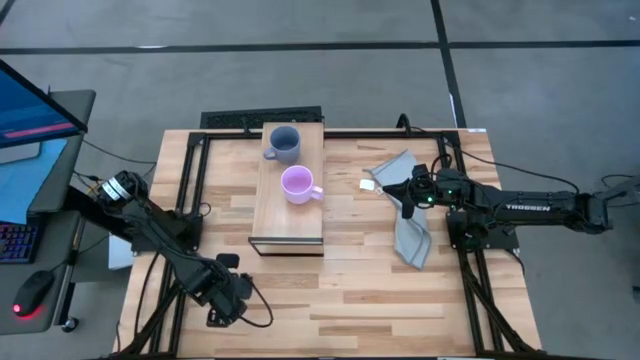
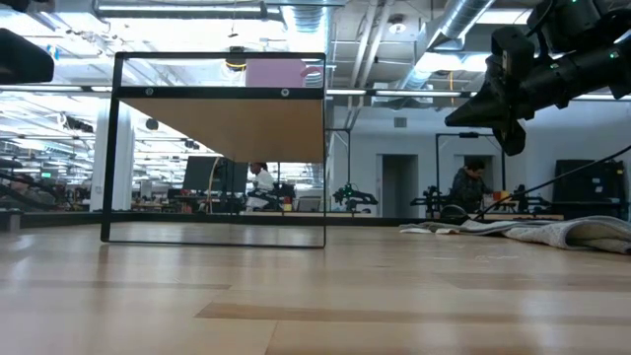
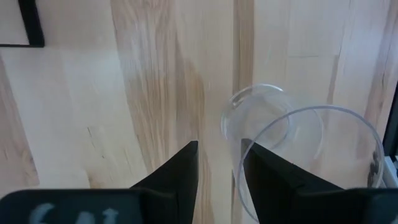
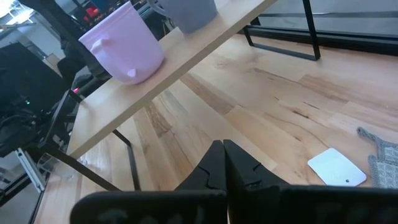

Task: Stack small to large cups/mugs on shelf
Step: Put the transparent mug on the shelf

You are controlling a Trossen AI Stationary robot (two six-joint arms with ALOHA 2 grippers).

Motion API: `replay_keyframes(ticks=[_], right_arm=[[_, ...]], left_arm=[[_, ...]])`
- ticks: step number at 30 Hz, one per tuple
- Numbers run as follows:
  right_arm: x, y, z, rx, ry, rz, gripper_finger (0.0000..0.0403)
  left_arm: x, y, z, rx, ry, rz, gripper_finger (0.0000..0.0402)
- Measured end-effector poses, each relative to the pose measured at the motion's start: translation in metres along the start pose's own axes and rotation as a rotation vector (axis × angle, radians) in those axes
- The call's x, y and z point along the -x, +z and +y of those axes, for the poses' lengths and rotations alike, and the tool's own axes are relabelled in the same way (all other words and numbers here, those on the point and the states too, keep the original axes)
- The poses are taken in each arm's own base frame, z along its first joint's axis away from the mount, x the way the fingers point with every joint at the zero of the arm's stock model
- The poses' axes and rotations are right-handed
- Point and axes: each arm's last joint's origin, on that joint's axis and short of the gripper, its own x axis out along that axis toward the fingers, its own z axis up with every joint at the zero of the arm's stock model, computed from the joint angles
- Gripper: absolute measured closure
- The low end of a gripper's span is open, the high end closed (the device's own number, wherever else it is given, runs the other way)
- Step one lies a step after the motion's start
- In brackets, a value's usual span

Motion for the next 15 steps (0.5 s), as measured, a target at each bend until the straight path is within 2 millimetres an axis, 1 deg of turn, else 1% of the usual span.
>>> replay_keyframes(ticks=[15], right_arm=[[0.0000,0.0000,0.0000,0.000,0.000,0.000,0.0397]], left_arm=[[-0.0001,0.0009,-0.0014,0.006,-0.022,-0.003,0.0288]])
